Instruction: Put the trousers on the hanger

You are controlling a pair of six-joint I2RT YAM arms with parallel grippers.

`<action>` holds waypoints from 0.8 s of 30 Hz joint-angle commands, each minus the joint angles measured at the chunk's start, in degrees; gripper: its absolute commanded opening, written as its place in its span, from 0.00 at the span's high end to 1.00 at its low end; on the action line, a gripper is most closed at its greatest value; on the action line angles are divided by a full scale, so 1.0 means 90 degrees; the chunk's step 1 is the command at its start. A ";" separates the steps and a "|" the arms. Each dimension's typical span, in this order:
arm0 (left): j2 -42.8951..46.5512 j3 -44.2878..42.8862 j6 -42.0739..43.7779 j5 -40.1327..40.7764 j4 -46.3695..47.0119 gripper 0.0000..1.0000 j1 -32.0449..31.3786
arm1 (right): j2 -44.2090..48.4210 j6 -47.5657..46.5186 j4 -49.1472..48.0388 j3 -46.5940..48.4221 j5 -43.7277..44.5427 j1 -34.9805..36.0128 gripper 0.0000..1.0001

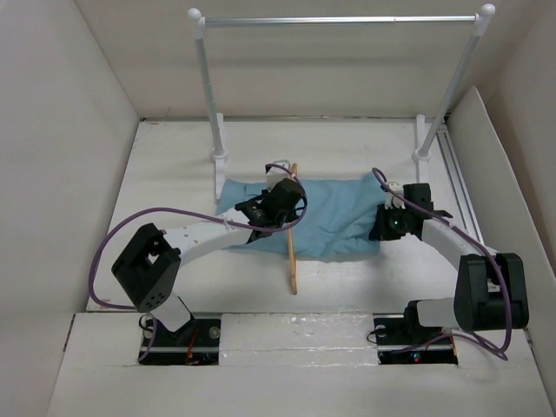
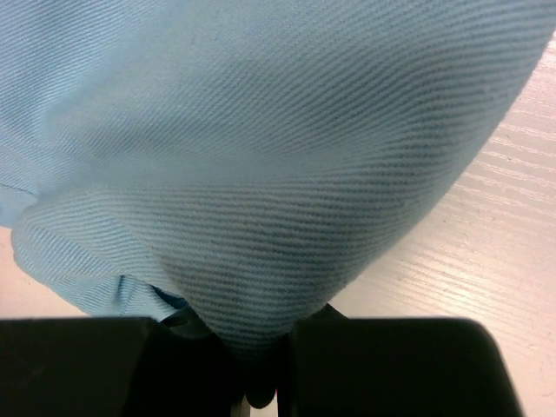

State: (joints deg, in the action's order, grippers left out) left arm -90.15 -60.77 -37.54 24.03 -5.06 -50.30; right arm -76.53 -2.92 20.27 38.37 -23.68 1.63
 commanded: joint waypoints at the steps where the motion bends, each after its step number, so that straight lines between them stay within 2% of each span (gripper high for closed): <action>1: 0.0173 -0.0327 -0.0018 -0.0072 0.0200 1.00 -0.0065 | 0.0086 0.0139 -0.0260 -0.0045 0.0014 0.0209 1.00; 9: -0.0237 -0.1068 -0.0194 -0.0258 0.0358 1.00 -0.0065 | 0.0144 0.0236 -0.0319 -0.0123 0.0073 0.0327 1.00; 11: -0.0218 -0.1245 -0.0185 -0.0190 0.0260 1.00 -0.0191 | 0.0173 0.0217 -0.0232 -0.0084 0.0053 0.0385 0.97; 14: -0.0091 -0.1577 -0.0058 0.0015 -0.0052 1.00 -0.0192 | 0.0446 0.0226 0.0002 0.0033 0.0014 0.0385 0.78; 15: -0.0014 -0.1723 -0.0019 0.0083 -0.0227 1.00 -0.0192 | 0.0534 0.0236 0.0090 0.0082 -0.0005 0.0443 0.66; 16: 0.0036 -0.1782 0.0078 0.0122 -0.0316 1.00 -0.0192 | 0.0777 0.0236 0.0217 0.0237 -0.0054 0.0444 0.59; 17: 0.0297 -0.2053 0.0195 0.0229 -0.0655 1.00 -0.0192 | 0.1233 0.0246 0.0789 0.0538 -0.0083 0.0444 0.32; 18: 0.0300 -0.2056 0.0196 0.0230 -0.0658 1.00 -0.0192 | 0.1238 0.0246 0.0794 0.0541 -0.0055 0.0444 0.32; 20: 0.0484 -0.2182 0.0323 0.0221 -0.0775 1.00 -0.0192 | 0.1763 0.0256 0.1359 0.0978 -0.0025 0.0444 0.13; 23: 0.0797 -0.2650 0.0479 0.0152 -0.1078 1.00 -0.0192 | 0.2428 0.0304 0.2033 0.1719 -0.0025 0.0503 0.01; 24: 0.0807 -0.3000 0.0509 0.0075 -0.1281 1.00 -0.0192 | 0.2594 0.0314 0.2141 0.1907 -0.0054 0.0503 0.00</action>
State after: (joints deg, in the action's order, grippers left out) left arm -90.45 -78.74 -34.61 23.75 -18.70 -51.70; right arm -58.08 -0.38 34.61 48.14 -22.94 5.37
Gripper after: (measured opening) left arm 0.108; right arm 0.989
